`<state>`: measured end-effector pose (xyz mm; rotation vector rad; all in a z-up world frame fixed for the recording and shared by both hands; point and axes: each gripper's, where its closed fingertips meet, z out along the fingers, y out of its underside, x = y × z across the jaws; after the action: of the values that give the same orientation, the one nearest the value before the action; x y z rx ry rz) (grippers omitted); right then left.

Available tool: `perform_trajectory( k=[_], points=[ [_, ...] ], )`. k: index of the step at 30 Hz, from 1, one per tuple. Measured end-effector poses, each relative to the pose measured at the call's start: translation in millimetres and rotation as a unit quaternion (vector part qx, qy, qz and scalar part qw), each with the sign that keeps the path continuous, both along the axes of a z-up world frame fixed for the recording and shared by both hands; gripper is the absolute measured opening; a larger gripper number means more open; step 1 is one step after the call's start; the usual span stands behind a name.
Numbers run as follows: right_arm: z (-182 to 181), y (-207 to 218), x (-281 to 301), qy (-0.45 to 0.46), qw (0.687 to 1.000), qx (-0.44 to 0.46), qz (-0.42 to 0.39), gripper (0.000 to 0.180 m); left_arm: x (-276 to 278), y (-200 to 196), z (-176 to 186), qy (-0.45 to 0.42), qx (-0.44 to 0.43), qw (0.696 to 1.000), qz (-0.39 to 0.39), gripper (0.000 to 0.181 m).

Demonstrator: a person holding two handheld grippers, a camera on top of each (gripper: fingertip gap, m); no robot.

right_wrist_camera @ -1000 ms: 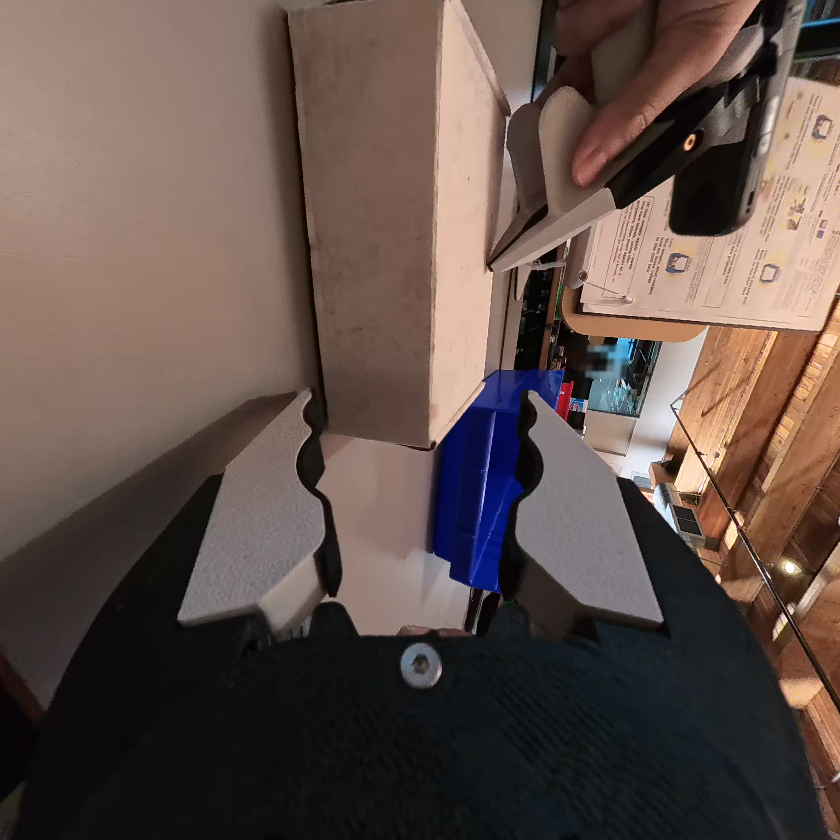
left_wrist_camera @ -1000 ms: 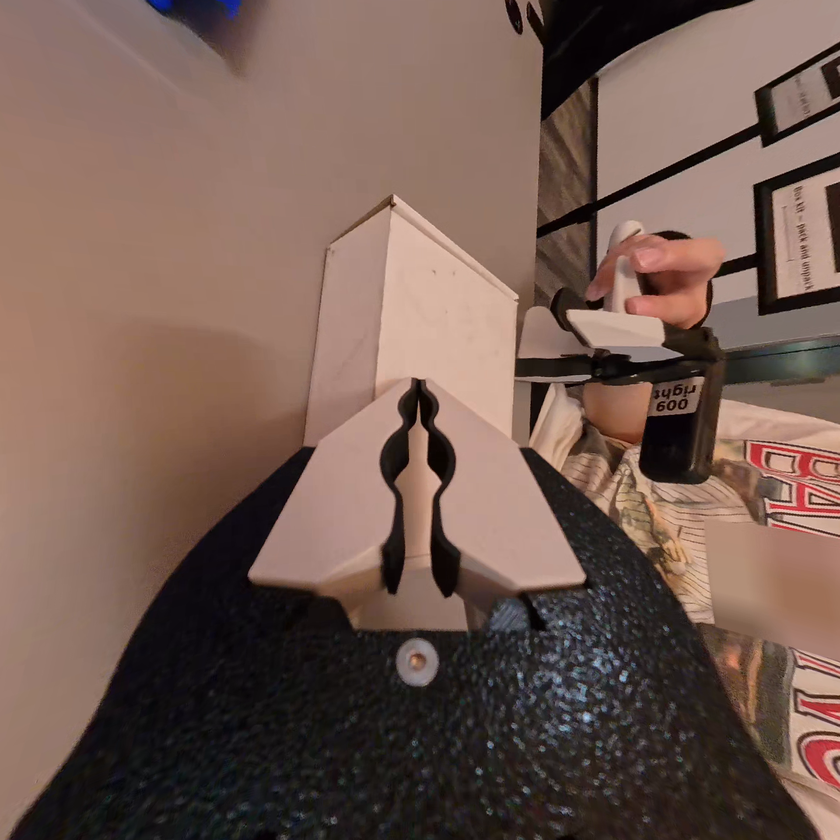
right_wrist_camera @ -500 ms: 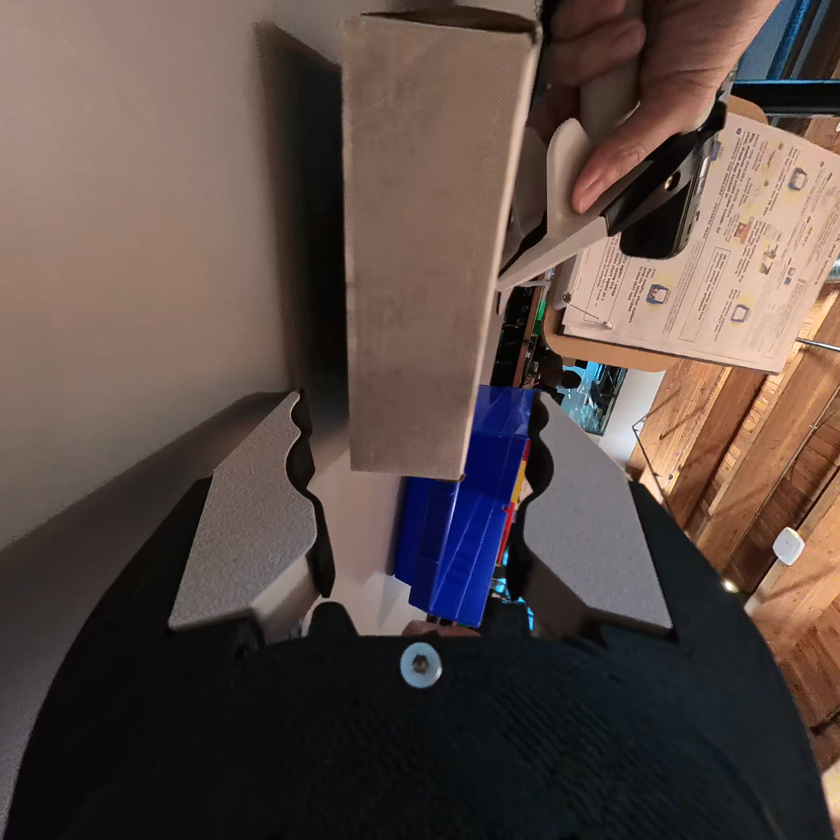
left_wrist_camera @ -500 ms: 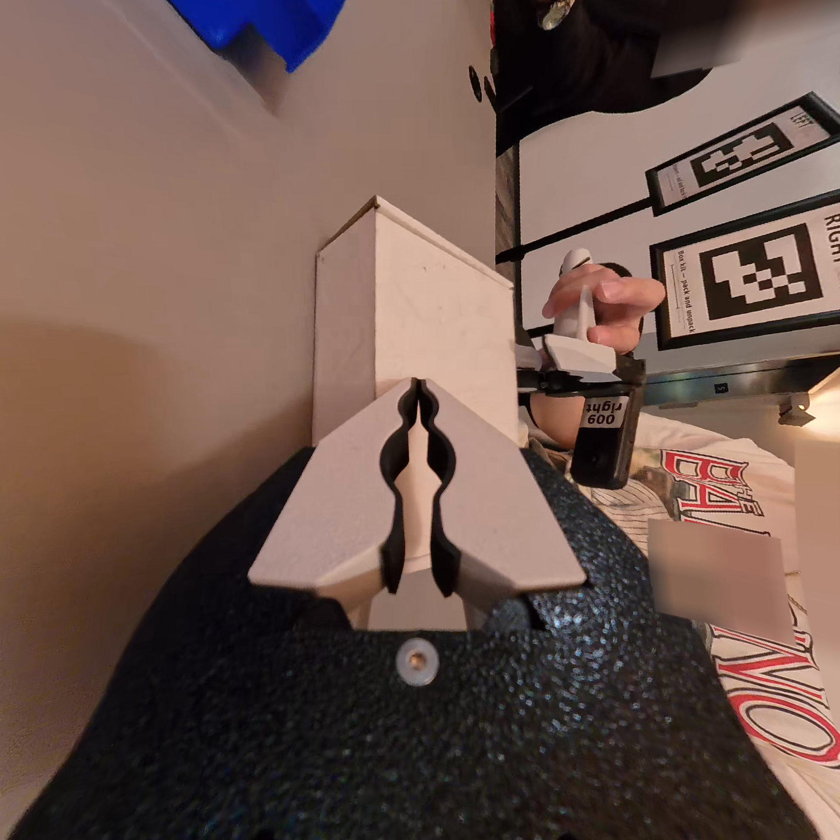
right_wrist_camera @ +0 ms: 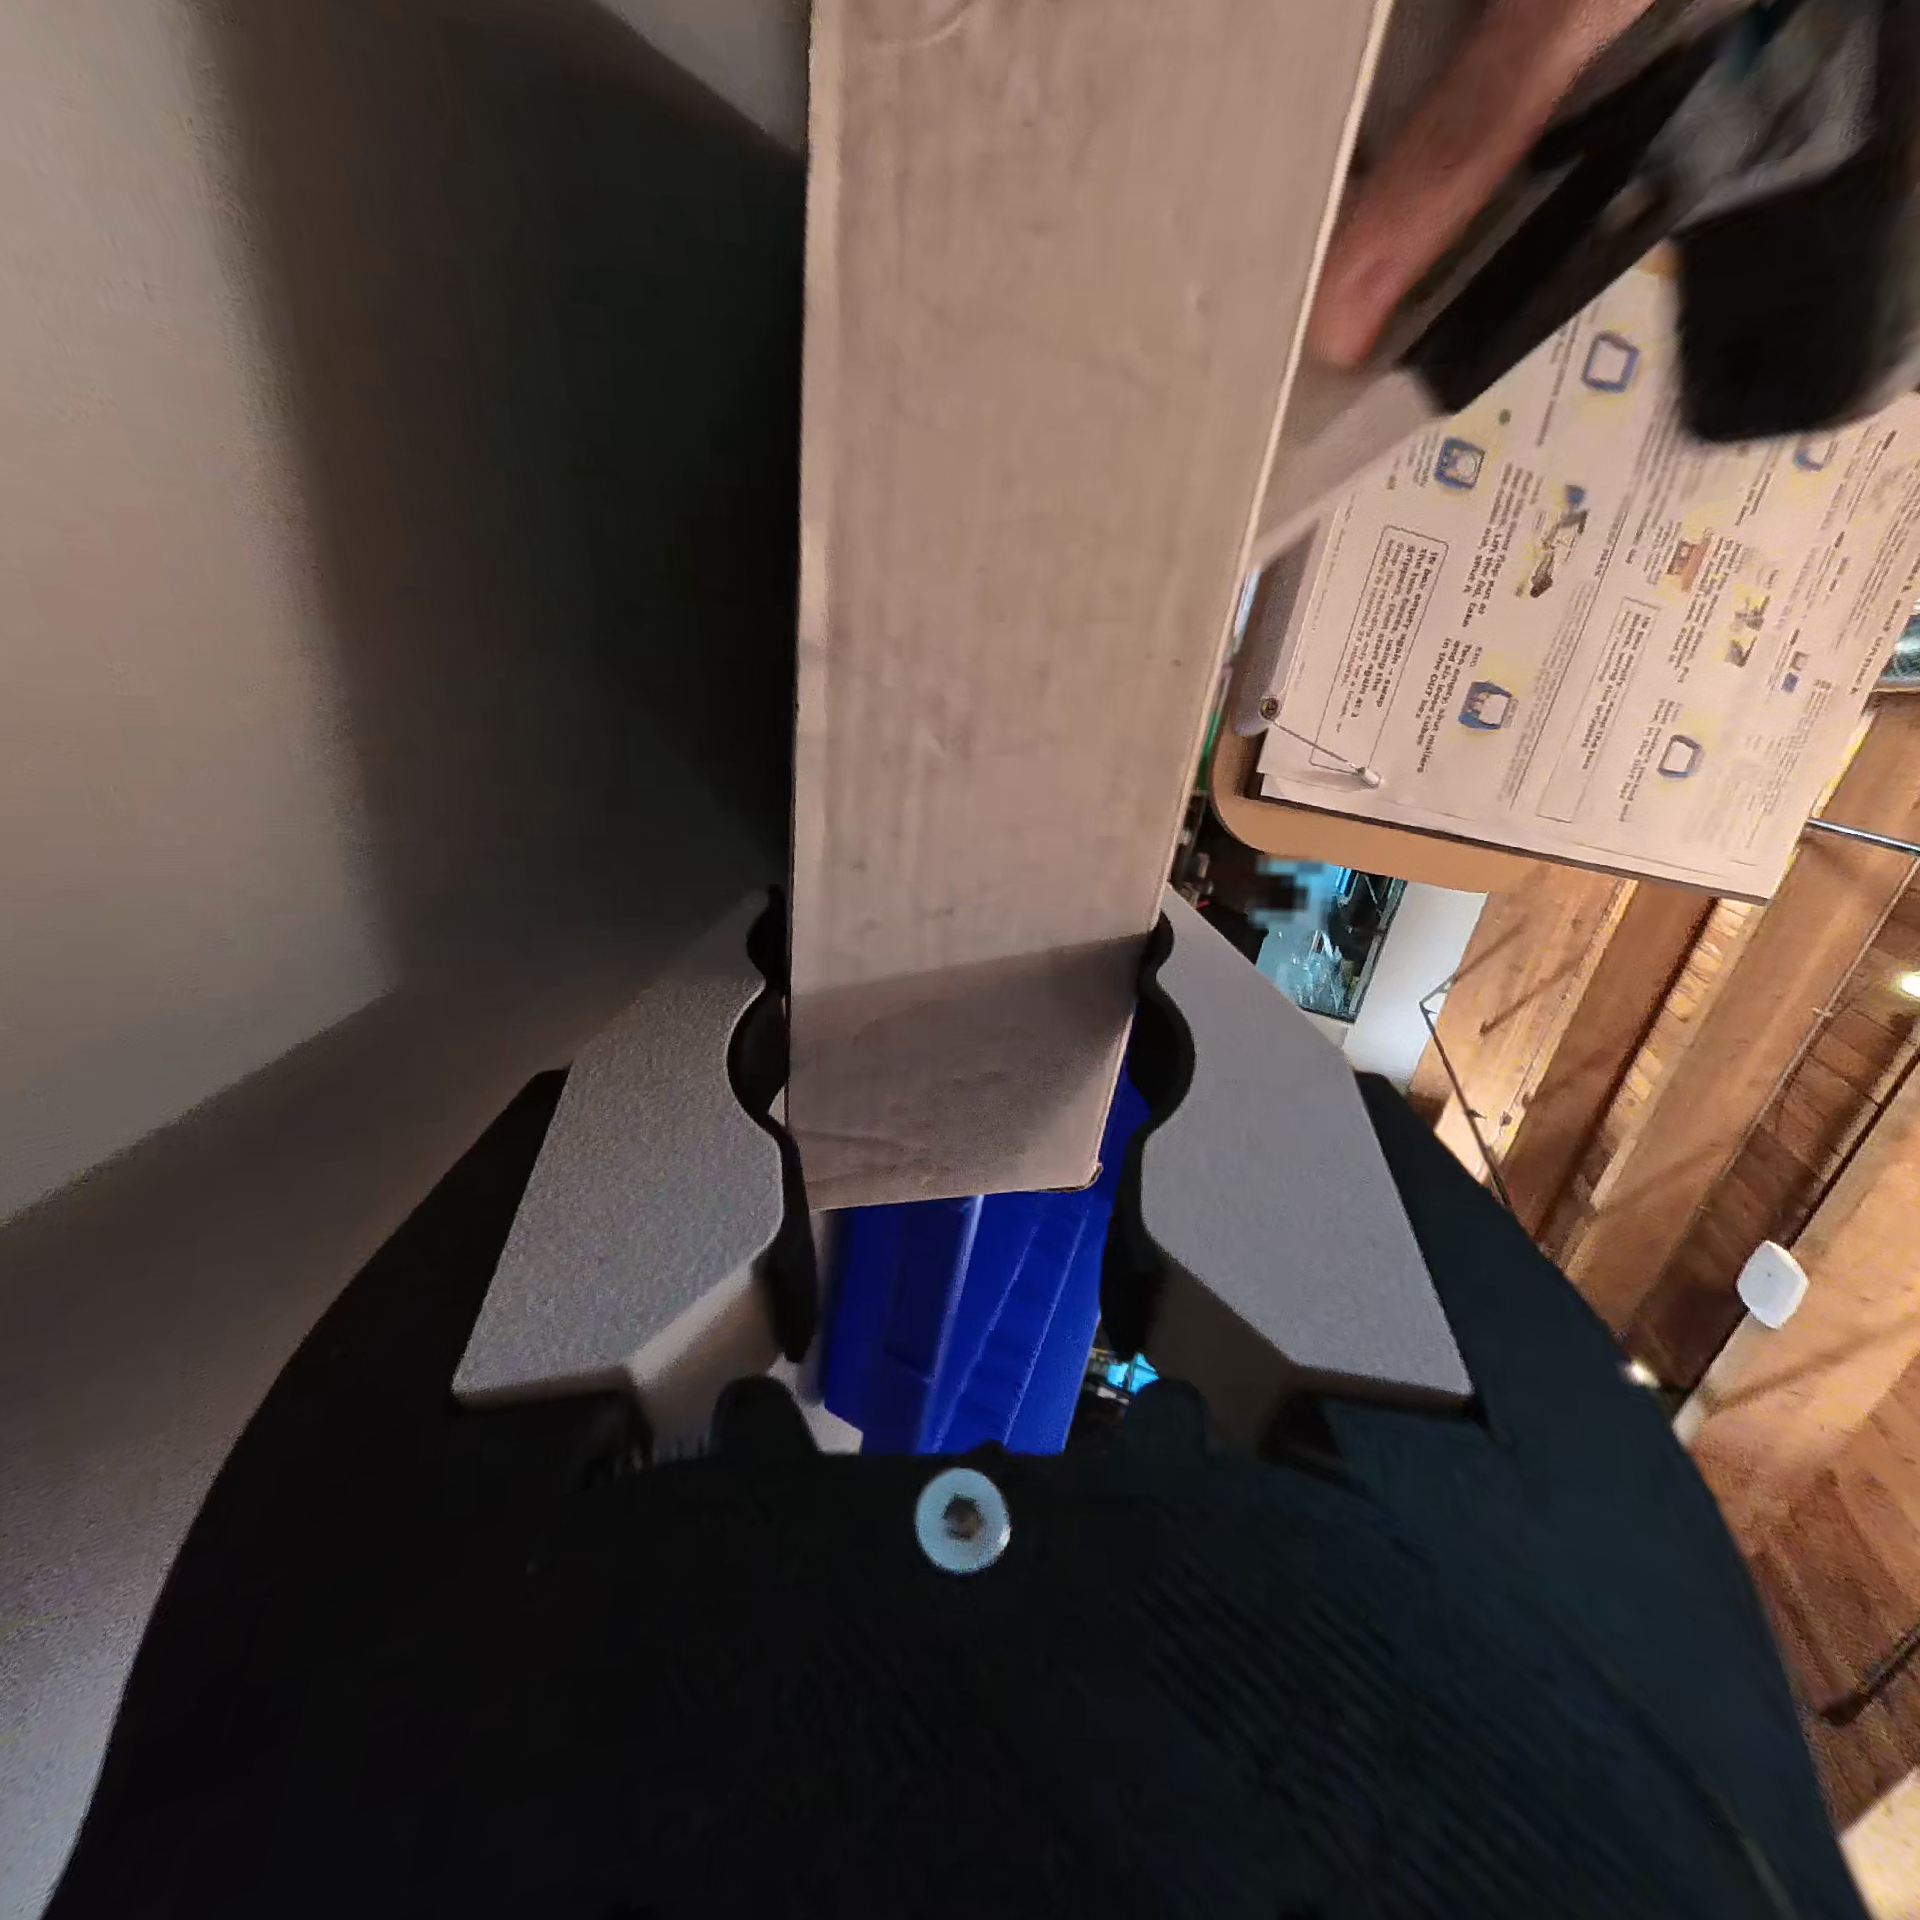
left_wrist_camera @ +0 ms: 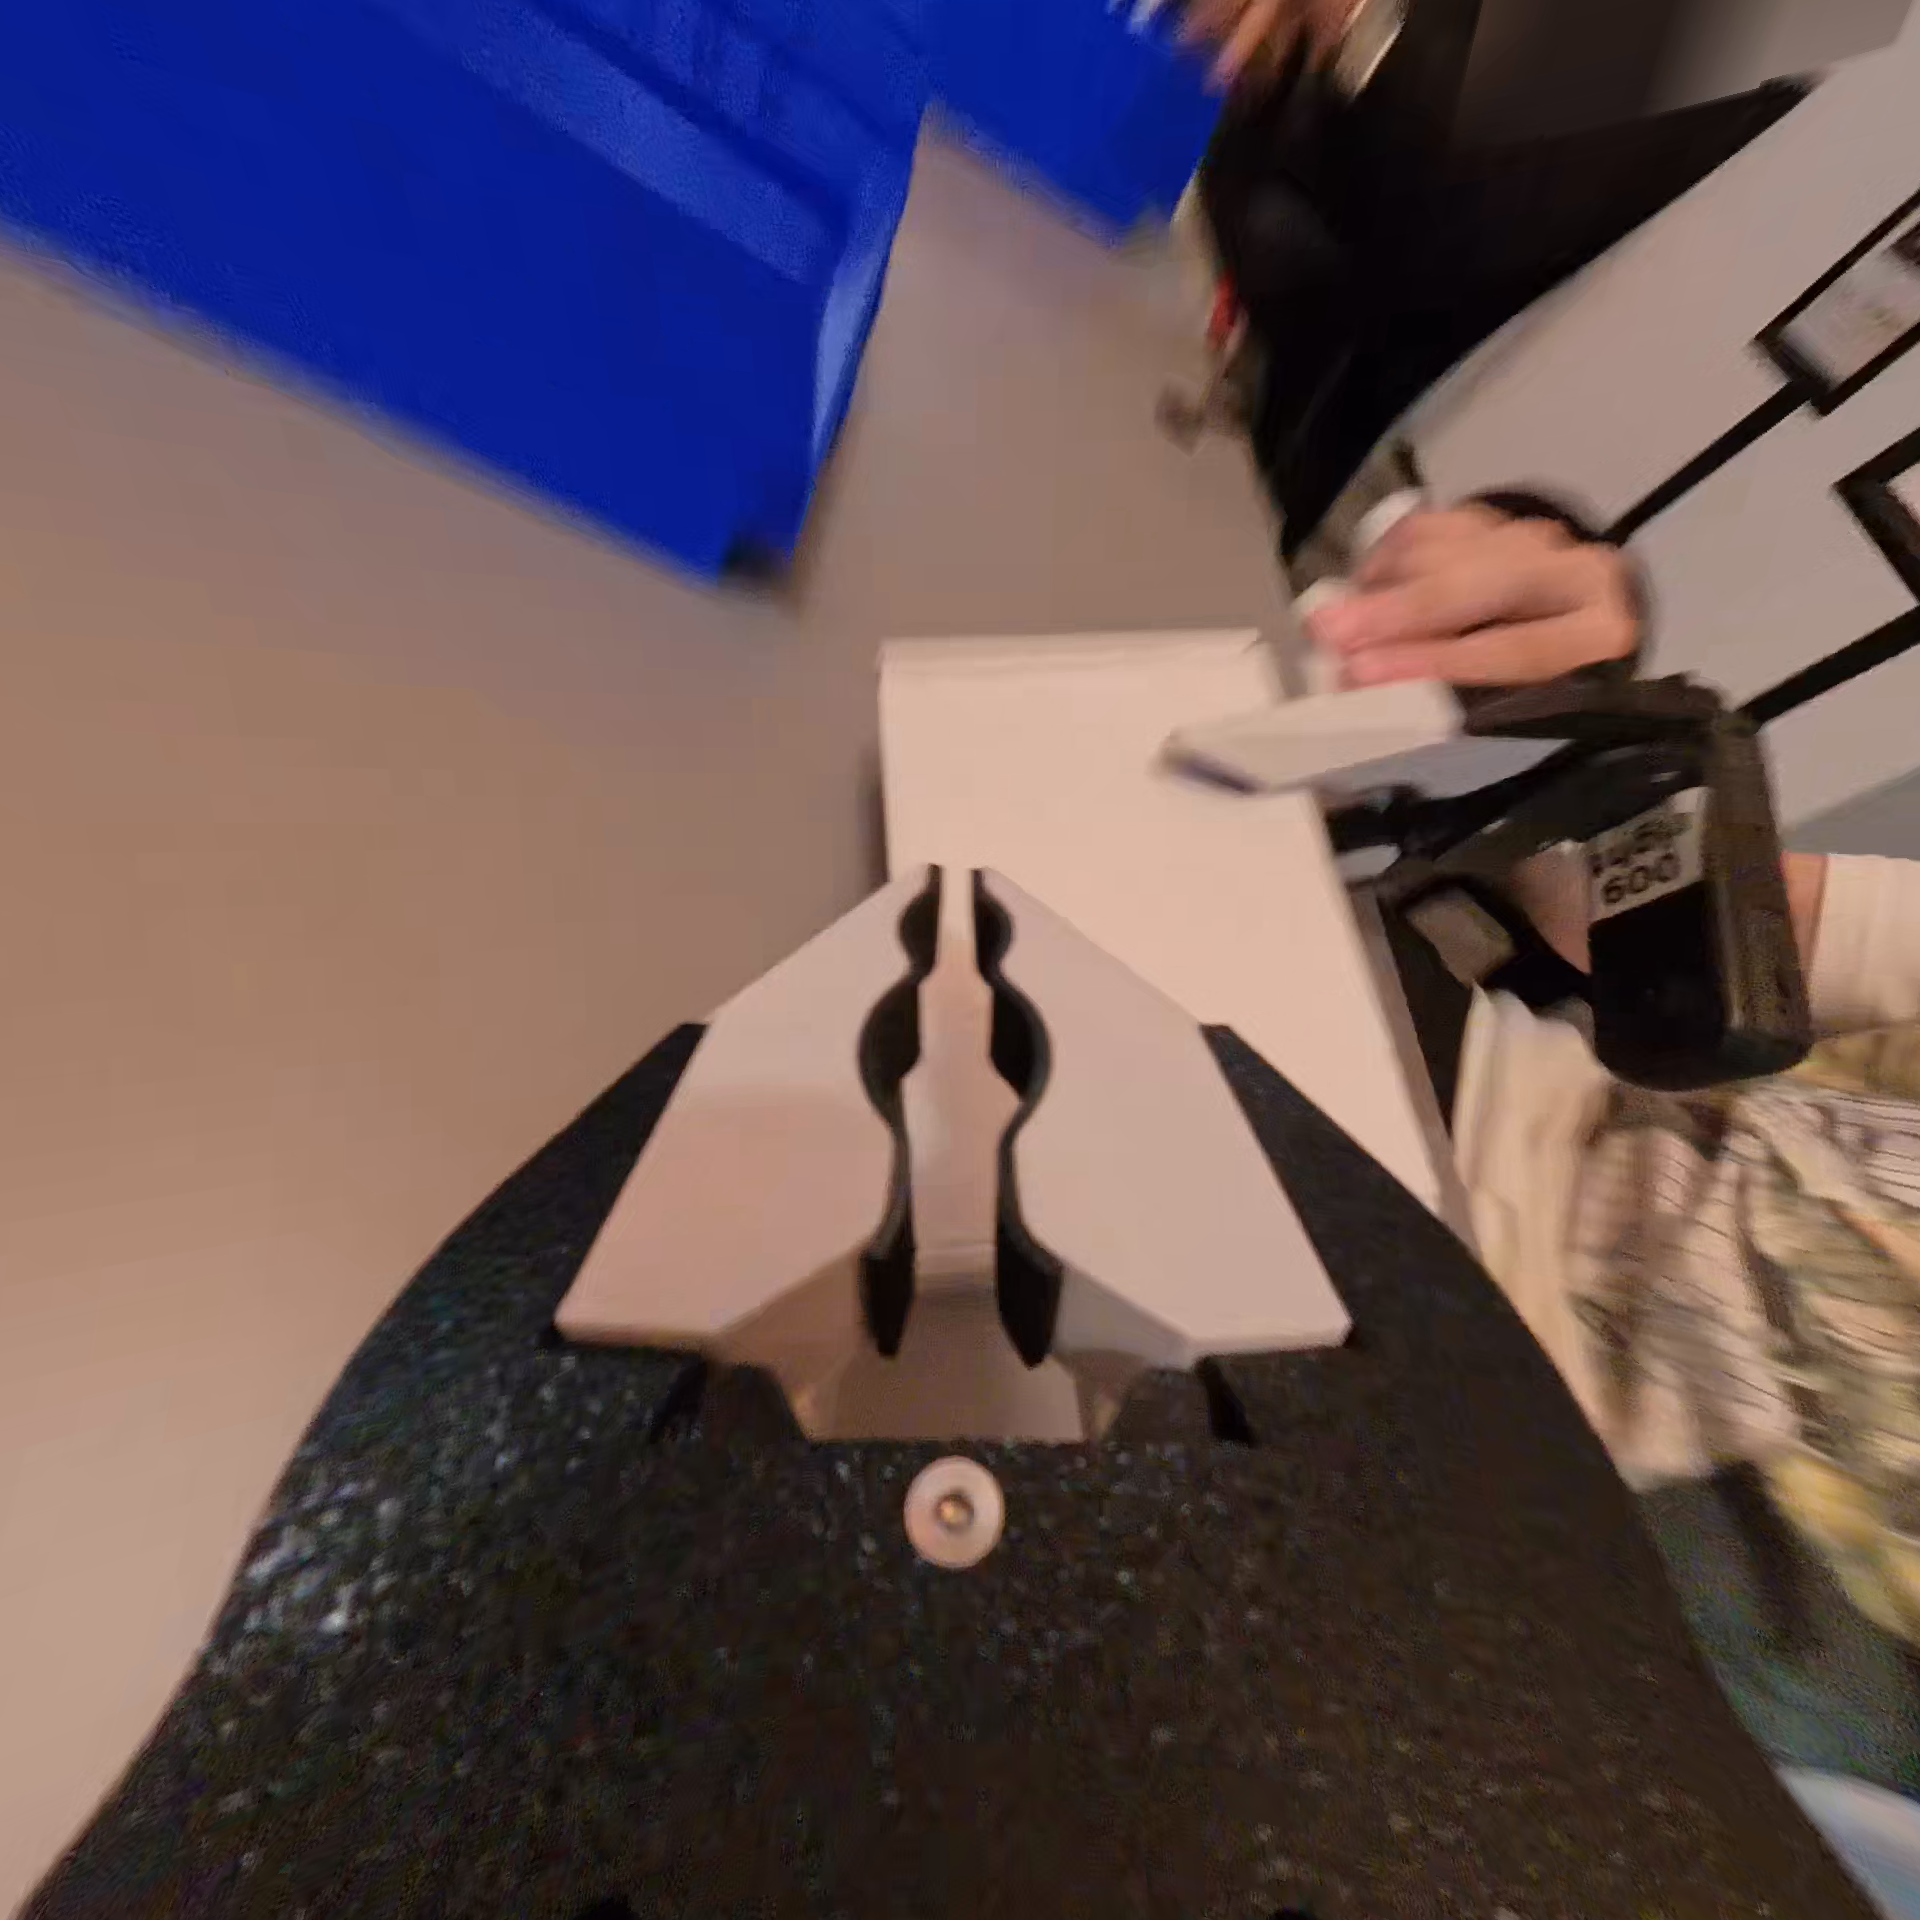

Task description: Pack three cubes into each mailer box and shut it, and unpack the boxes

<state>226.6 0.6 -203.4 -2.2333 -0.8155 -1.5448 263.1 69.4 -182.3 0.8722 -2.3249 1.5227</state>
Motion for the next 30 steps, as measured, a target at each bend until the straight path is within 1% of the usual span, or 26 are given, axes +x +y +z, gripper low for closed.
perform_trajectory(
  k=[1,2,3,4,5,6,8,10,11,13,14,16,17,19,22,24,25,26,28,30],
  points=[
    [0,0,-1,0.003,1.0,0.001,0.001,0.064,0,3,24,-0.071,-0.041,0.996,0.019,0.012],
    [0,0,-2,0.011,1.0,0.005,0.001,0.064,-2,10,47,-0.137,-0.077,0.987,0.046,0.018],
    [1,1,-4,0.022,1.0,0.008,0.002,0.064,-9,17,67,-0.197,-0.1,0.973,0.068,0.031],
    [1,2,-6,0.033,0.999,0.011,0.004,0.064,-20,25,79,-0.252,-0.104,0.958,0.083,0.051],
    [2,3,-8,0.043,0.999,0.011,0.005,0.064,-30,32,83,-0.303,-0.086,0.944,0.097,0.07],
    [2,4,-10,0.052,0.999,0.01,0.008,0.064,-41,39,79,-0.349,-0.053,0.93,0.103,0.081],
    [4,6,-16,0.071,0.997,0.01,0.018,0.063,-67,46,60,-0.428,0.024,0.899,0.086,0.096],
    [5,8,-21,0.09,0.995,0.013,0.028,0.063,-90,51,37,-0.488,0.081,0.866,0.071,0.097],
    [5,8,-24,0.102,0.994,0.018,0.033,0.063,-101,48,28,-0.496,0.089,0.861,0.066,0.096],
    [7,10,-29,0.133,0.99,0.032,0.043,0.064,-121,36,12,-0.507,0.101,0.855,0.042,0.107],
    [8,10,-31,0.146,0.987,0.035,0.048,0.064,-123,32,5,-0.522,0.123,0.843,0.036,0.108],
    [9,9,-33,0.162,0.985,0.028,0.057,0.064,-116,27,-7,-0.551,0.174,0.816,0.034,0.111],
    [9,8,-33,0.169,0.983,0.025,0.062,0.064,-110,24,-12,-0.555,0.188,0.81,0.031,0.111],
    [10,5,-33,0.181,0.981,0.02,0.066,0.064,-102,13,-17,-0.569,0.184,0.801,0.019,0.112],
    [11,2,-32,0.195,0.978,0.013,0.071,0.064,-92,-5,-23,-0.614,0.18,0.768,-0.008,0.105],
    [11,2,-32,0.207,0.975,0.012,0.076,0.064,-80,-14,-23,-0.625,0.174,0.761,-0.003,0.094],
    [12,3,-31,0.213,0.974,0.013,0.077,0.064,-75,-18,-25,-0.623,0.171,0.763,-0.006,0.086],
    [12,4,-30,0.219,0.973,0.013,0.077,0.064,-70,-21,-27,-0.62,0.174,0.765,-0.01,0.083],
    [13,5,-29,0.228,0.971,0.011,0.073,0.064,-63,-27,-27,-0.624,0.175,0.761,-0.009,0.081],
    [12,2,-23,0.215,0.975,-0.005,0.06,0.064,-59,-29,-27,-0.625,0.178,0.76,-0.007,0.08]
  ],
)
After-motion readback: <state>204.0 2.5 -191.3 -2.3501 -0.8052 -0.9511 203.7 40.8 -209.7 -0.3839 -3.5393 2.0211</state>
